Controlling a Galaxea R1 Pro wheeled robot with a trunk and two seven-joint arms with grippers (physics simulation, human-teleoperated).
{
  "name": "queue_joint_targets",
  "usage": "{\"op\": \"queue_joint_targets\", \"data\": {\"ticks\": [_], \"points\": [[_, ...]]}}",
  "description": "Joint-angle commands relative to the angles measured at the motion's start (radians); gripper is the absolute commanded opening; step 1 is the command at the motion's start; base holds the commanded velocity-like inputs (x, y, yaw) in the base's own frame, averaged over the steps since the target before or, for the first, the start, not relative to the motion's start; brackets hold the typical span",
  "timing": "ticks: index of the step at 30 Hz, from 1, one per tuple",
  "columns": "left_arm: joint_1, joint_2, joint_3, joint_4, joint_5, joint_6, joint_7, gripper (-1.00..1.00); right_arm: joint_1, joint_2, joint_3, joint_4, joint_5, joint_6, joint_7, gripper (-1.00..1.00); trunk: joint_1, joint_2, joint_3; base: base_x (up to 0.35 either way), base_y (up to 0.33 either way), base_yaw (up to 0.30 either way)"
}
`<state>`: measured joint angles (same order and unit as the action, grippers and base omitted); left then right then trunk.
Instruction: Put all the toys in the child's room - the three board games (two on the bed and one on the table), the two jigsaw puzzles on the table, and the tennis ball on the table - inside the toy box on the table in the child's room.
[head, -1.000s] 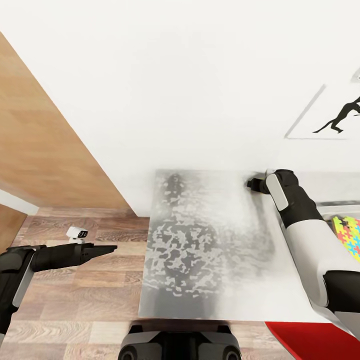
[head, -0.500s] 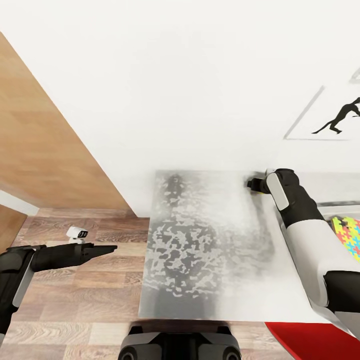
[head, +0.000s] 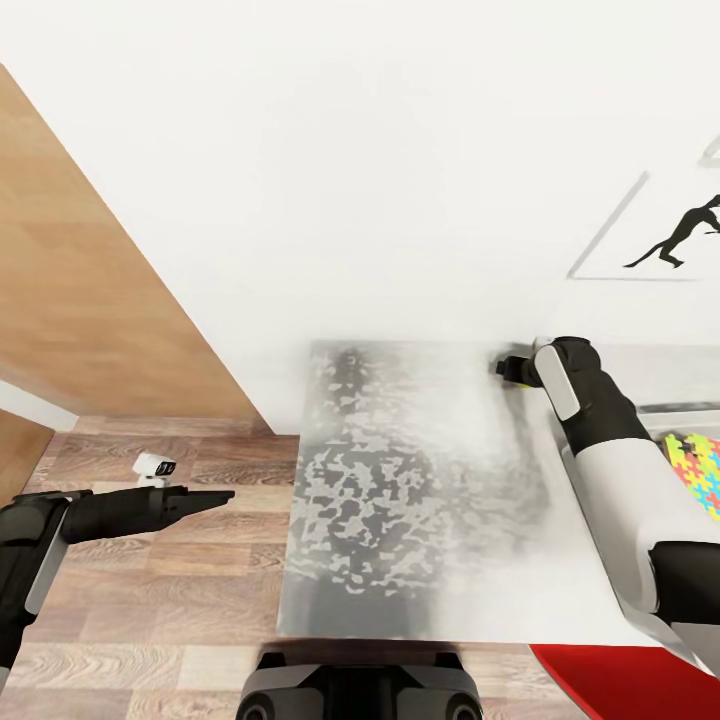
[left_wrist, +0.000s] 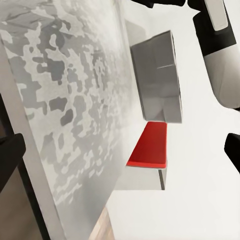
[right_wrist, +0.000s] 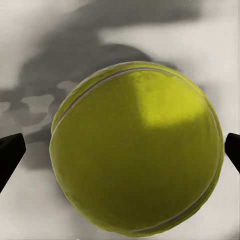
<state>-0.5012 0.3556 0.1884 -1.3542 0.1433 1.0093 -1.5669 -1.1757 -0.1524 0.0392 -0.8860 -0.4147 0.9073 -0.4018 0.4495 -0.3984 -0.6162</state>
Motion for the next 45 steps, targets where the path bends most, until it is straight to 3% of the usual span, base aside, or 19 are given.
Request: {"op": "queue_joint_targets", "data": {"ticks": [1, 45], "points": [[0.000, 0.000, 0.000, 0.000, -0.001, 0.011, -0.004, 1.00, 0.000, -0.002, 0.004, -0.001, -0.010, 0.002, -0.010, 1.00, 0.001, -0.002, -0.001, 0.000, 0.000, 0.000], [0.000, 0.000, -0.001, 0.000, -0.001, 0.011, -0.004, 1.00, -0.035, -0.004, 0.004, 0.007, -0.011, 0.038, -0.019, 1.00, 0.001, -0.002, -0.001, 0.000, 0.000, 0.000]]}}
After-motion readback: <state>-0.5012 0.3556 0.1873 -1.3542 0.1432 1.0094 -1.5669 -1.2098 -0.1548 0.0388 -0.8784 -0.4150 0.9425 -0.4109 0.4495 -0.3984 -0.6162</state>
